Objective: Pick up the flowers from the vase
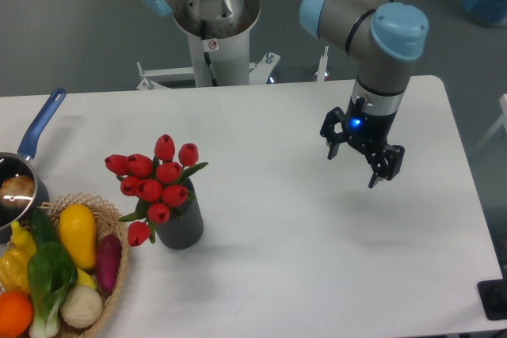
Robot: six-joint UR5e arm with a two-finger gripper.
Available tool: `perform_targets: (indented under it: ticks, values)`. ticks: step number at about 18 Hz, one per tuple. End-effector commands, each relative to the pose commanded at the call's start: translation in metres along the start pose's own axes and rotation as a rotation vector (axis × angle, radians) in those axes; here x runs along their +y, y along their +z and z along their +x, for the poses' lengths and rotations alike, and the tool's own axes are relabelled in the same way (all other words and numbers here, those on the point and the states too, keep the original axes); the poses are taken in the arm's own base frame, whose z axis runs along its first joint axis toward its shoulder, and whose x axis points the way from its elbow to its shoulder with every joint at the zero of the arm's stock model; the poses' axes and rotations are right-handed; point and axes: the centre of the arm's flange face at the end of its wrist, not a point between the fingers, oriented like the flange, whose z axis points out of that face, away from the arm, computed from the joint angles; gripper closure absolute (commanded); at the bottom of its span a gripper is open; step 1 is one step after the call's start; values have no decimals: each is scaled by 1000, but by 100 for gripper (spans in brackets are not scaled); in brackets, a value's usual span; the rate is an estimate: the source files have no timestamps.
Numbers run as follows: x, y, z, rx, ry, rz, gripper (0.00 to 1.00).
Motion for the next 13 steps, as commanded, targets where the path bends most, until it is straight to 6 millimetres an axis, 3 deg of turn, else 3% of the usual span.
perform_targets:
  ticks: [8,13]
  values:
    - [6,5,9,18,-24,8,0]
    - [1,2,47,40,-21,-1,0]
